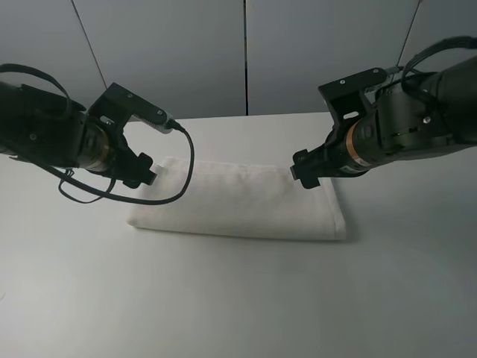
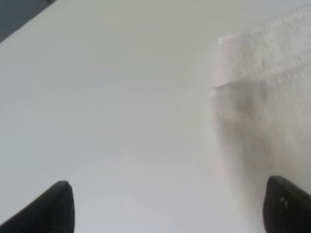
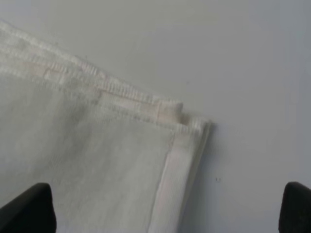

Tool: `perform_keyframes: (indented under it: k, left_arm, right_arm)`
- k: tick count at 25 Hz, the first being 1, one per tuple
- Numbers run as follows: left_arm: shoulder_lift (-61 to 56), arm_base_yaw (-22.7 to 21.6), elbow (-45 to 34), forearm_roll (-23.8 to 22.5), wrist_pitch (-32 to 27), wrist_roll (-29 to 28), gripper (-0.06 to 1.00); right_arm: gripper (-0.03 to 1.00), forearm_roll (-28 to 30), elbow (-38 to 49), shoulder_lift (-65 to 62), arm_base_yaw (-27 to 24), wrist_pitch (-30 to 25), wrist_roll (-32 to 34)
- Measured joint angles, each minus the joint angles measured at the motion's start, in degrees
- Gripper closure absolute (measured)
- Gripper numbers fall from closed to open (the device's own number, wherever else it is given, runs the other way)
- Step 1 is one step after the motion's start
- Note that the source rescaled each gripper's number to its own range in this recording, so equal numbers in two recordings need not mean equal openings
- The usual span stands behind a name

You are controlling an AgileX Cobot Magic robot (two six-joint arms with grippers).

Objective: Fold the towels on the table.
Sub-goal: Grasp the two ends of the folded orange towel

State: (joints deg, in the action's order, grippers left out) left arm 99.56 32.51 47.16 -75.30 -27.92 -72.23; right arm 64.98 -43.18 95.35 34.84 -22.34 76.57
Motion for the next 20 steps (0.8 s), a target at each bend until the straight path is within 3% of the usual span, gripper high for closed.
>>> perform_keyframes:
  k: [3,5,6,9,12,14,16,20]
  left_arm:
    - [0.0,-0.3,0.6,6.3,2.9,3.2,-0.05]
    - [0.0,-1.4,2.3,14.3,4.9,8.4,-0.05]
    - [0.1,-2.5,3.4,18.5,5.3,12.9,-0.05]
    - [0.2,-6.5,8.0,37.4,4.3,30.8,-0.05]
    - [1.8,-10.4,13.3,55.1,-0.9,48.1,-0.05]
    - [4.0,-12.6,16.9,63.9,-5.1,57.4,-0.05]
    - [6.9,-13.7,20.6,68.6,-9.9,62.0,-0.05]
    - [13.3,-14.1,26.0,69.4,-15.7,64.4,-0.05]
  right_arm:
    - [-0.03,-5.5,0.0,0.0,0.0,0.1,-2.1]
    - [-0.03,-10.4,0.0,0.0,0.0,0.1,-5.4]
    - [-0.03,-13.1,0.0,0.0,-0.2,0.1,-7.4]
    - [-0.03,-26.8,-1.5,0.1,-1.8,-1.8,-18.8]
    - [-0.03,-43.2,-6.4,0.8,-5.2,-8.2,-34.6]
    - [-0.03,-51.5,-10.5,1.8,-6.9,-13.0,-43.6]
    - [-0.03,-55.7,-13.8,2.7,-7.8,-16.3,-48.0]
    - [-0.03,-58.2,-17.8,4.5,-8.1,-20.0,-50.5]
